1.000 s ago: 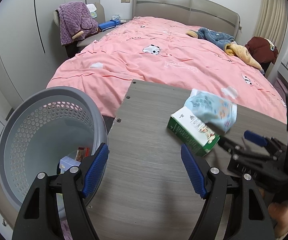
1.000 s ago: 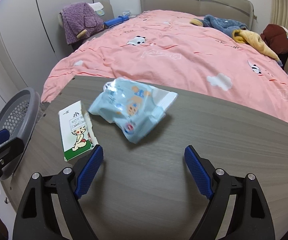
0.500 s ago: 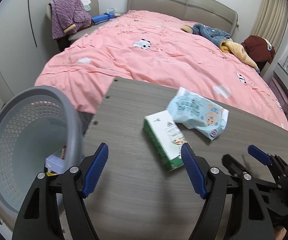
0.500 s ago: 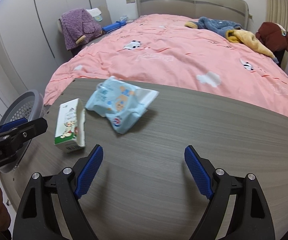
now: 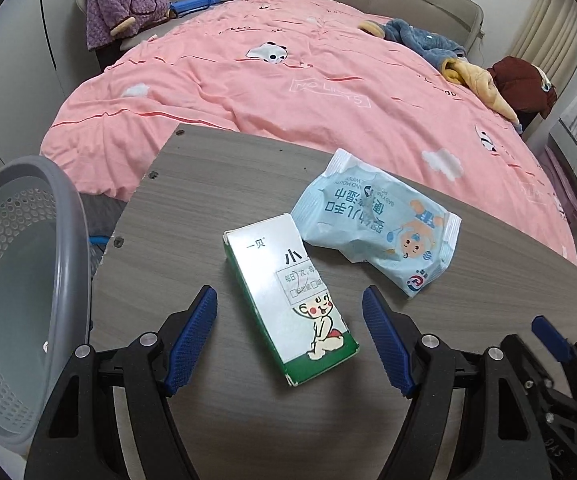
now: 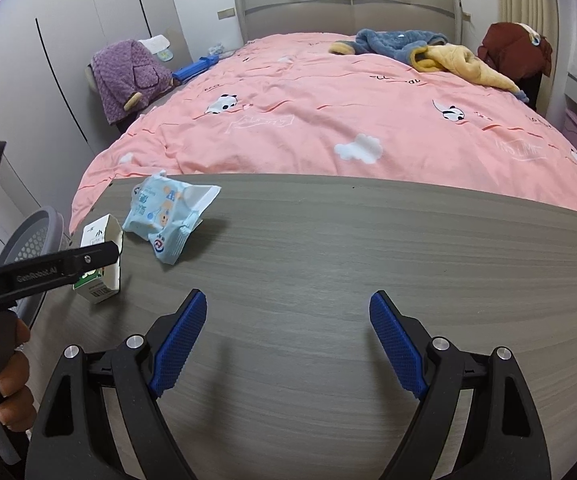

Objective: Collect trash
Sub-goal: 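Grasp the green milk carton with the left gripper while the right gripper grasps the wipes pack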

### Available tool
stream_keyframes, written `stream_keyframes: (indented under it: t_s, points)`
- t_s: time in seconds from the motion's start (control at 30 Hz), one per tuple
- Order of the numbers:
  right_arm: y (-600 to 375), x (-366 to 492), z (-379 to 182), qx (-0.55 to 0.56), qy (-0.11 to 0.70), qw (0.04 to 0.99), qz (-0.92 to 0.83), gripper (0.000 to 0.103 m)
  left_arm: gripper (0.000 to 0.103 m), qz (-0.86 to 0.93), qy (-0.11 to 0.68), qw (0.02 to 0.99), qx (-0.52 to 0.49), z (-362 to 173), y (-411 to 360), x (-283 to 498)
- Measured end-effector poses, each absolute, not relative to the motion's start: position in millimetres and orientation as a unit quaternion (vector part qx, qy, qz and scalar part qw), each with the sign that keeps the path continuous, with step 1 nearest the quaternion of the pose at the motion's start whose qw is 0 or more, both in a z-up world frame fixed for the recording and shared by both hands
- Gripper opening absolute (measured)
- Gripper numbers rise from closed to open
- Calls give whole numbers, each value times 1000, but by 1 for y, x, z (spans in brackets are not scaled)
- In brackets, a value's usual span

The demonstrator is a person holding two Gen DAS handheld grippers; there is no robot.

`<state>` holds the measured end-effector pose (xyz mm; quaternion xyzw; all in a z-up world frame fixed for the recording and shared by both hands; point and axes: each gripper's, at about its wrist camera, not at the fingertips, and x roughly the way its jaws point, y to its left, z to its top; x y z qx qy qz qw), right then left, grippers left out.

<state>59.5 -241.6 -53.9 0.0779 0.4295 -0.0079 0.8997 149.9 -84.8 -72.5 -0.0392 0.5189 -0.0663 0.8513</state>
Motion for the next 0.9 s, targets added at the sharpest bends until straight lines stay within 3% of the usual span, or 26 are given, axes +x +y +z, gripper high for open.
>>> stream_keyframes:
  t_s: [0.13, 0.27, 0.33, 0.9]
  points:
    - [-245, 62, -49, 79, 421, 903, -3, 82, 69, -67, 519, 852, -36, -77, -87, 153]
    - [-245, 65, -47, 82, 418, 905, 3, 82, 51, -69, 519, 851, -29, -78, -89, 154]
    - [-244, 68, -46, 80, 416, 906, 7, 82, 47, -73, 518, 852, -28, -79, -89, 153]
    - [-203, 129, -37, 21, 426, 899, 97, 82, 42, -39, 473, 880, -17, -48, -42, 136]
